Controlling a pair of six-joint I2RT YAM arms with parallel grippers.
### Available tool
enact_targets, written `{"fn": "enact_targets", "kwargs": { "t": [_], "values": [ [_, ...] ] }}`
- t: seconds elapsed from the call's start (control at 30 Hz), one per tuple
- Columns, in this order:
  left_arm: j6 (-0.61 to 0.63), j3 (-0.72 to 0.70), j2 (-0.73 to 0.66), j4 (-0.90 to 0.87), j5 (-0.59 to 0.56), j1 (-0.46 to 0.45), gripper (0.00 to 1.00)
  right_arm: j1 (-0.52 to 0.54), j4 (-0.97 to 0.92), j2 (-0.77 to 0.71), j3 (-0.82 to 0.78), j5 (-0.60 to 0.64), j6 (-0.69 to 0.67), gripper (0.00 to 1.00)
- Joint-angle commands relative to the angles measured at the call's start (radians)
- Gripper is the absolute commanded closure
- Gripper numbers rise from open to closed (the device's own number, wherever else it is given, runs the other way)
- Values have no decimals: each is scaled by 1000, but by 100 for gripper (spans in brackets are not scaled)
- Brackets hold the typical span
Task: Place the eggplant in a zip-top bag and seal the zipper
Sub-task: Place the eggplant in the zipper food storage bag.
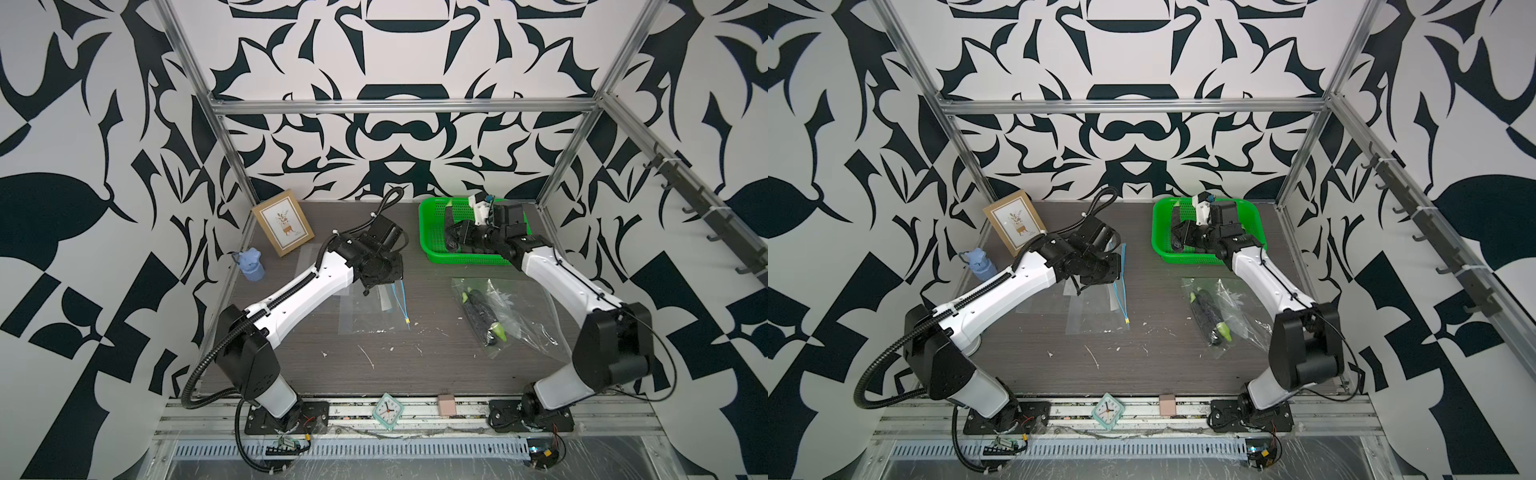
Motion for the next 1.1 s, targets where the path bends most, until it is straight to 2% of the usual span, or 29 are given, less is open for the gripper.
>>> {"fn": "enact_targets", "kwargs": {
  "t": [0.0,0.2,0.47,0.6,0.77,1.07],
  "values": [
    [16,55,9,-17,20,10,100,64,86,-119,-53,-72,44,93],
    [27,90,29,-29,3,15,100,215,117,-258,-164,-25,82,94],
    [58,138,70,-51,-54,14,100,248,-255,-326,-98,-145,69,94],
    [64,156,85,-54,-63,14,100,260,-353,-355,-78,-211,85,95],
    [67,162,95,-53,-75,2,100,310,-371,-348,-73,-255,128,96],
    [72,153,92,-40,-70,-13,100,359,-382,-253,-28,-234,135,97]
  ]
}}
